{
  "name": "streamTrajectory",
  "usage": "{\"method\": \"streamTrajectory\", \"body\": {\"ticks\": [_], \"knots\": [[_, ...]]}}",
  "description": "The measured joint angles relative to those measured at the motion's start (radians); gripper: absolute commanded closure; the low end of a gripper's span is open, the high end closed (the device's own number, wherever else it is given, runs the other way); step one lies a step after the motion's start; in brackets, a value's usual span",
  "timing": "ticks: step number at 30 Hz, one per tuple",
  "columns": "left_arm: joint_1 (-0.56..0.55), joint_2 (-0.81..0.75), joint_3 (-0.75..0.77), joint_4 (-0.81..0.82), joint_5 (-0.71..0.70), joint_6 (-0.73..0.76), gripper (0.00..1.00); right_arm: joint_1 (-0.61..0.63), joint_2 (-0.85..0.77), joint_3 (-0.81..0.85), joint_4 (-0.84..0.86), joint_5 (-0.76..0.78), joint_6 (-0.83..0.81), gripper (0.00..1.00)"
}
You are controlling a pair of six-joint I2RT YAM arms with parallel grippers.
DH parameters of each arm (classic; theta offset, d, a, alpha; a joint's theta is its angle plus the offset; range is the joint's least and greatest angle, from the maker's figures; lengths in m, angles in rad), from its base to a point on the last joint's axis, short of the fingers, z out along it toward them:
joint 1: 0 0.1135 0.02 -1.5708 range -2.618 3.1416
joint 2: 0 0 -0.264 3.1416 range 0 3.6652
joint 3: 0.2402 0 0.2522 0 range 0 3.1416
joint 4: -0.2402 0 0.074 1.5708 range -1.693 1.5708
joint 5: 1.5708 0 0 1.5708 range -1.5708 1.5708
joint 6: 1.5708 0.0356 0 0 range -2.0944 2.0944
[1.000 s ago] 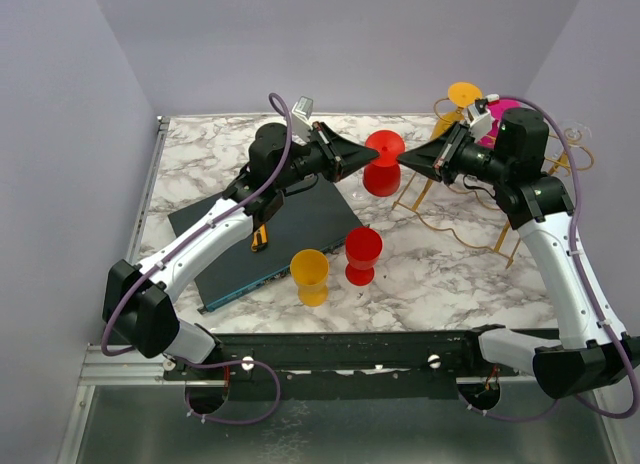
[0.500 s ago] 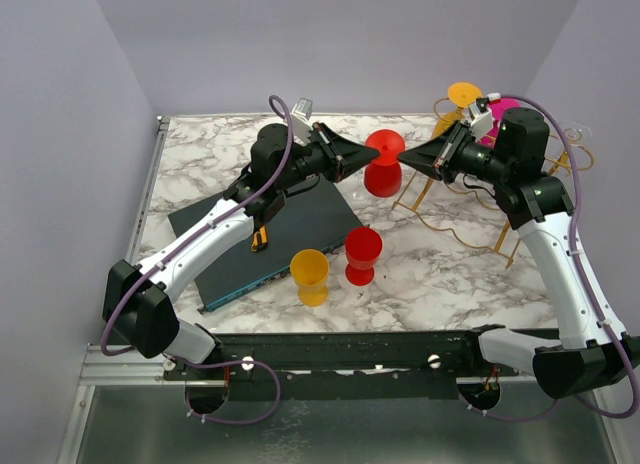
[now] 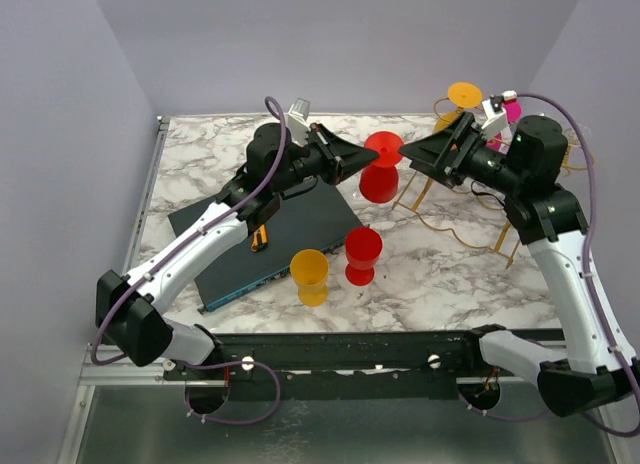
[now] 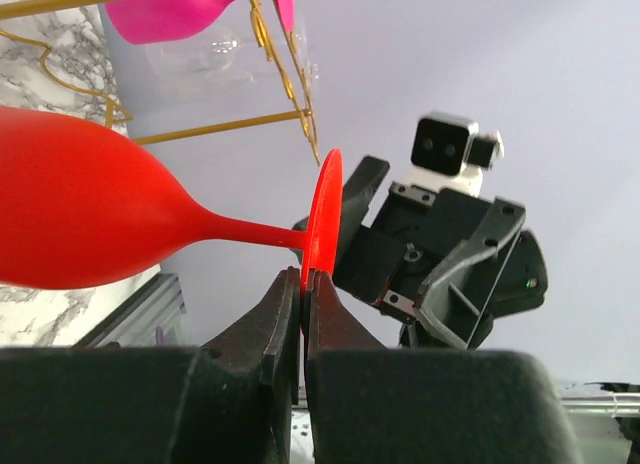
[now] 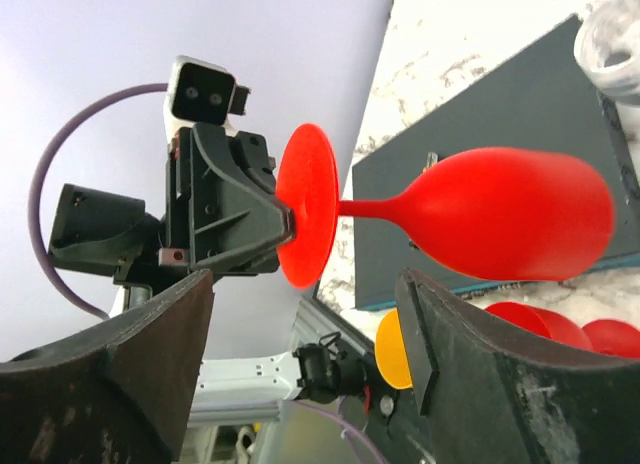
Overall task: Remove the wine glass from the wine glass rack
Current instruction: Place the wine glass at the center of the board.
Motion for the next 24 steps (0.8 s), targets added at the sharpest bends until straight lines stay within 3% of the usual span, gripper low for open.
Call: {"method": "streamTrajectory", "body": {"ticks": [10,16,24], "knots": [[0.024,-0.138,0.001,-0.044,-0.093,-0.145,1.00,0.000,-0.228,-0.159,0.120,0.061,-0.095,0.08],[0.024,-0.198,0.001,-0.043,-0.127,-0.253,1.00,0.000,-0.251,-0.302,0.247,0.053,-0.100,0.07],[0.024,-0.267,0.001,-0.040,-0.159,-0.336,1.00,0.000,-0.244,-0.375,0.478,-0.009,-0.052,0.04]]}}
